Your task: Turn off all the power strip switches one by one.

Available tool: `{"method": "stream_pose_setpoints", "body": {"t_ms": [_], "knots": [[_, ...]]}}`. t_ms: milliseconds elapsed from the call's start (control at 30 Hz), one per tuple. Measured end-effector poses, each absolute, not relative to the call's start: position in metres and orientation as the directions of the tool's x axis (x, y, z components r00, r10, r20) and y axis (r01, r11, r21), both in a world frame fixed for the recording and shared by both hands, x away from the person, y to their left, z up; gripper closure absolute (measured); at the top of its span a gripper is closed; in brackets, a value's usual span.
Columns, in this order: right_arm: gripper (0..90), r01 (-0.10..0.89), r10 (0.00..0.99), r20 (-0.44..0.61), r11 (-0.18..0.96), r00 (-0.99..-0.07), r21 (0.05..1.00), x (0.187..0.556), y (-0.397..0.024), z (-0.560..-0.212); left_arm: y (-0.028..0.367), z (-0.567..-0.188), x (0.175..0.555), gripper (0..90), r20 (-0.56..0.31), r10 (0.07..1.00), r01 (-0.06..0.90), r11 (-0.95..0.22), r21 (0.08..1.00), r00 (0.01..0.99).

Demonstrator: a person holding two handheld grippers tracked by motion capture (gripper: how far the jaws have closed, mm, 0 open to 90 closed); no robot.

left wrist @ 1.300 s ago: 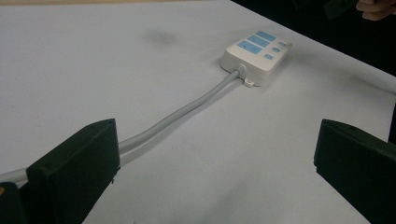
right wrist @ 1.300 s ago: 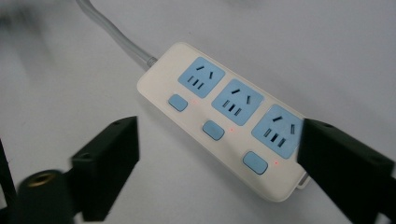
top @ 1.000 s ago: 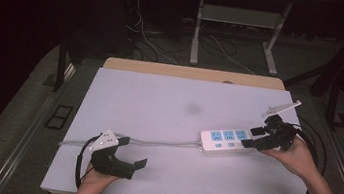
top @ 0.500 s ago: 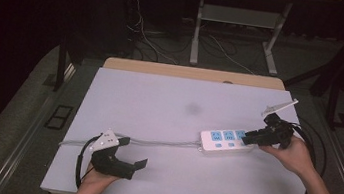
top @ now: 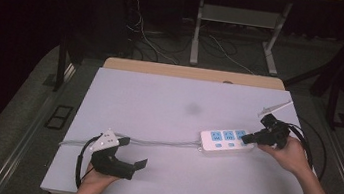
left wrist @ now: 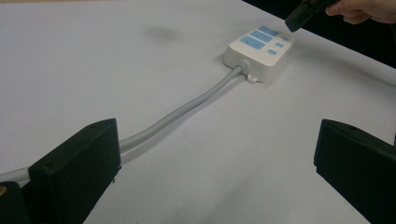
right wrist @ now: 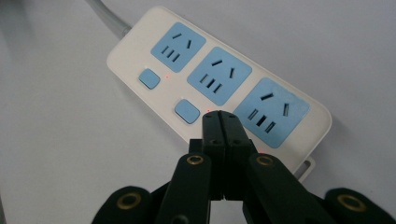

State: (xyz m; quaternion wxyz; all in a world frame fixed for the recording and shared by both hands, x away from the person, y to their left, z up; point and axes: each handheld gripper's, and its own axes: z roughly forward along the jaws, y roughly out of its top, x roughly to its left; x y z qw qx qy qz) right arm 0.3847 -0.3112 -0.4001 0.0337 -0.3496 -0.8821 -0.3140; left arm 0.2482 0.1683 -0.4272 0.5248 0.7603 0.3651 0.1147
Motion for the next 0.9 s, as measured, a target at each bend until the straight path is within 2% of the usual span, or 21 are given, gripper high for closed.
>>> {"method": "stream_pose_setpoints", "body": {"t_ms": [900], "knots": [[90.0,0.640,0.616,0.261,0.541,-0.743,0.546,0.384,-0.314,-0.414,0.170,-0.428,0.249,0.0,-0.203,0.680,0.435,-0.186,0.881,0.704]]}}
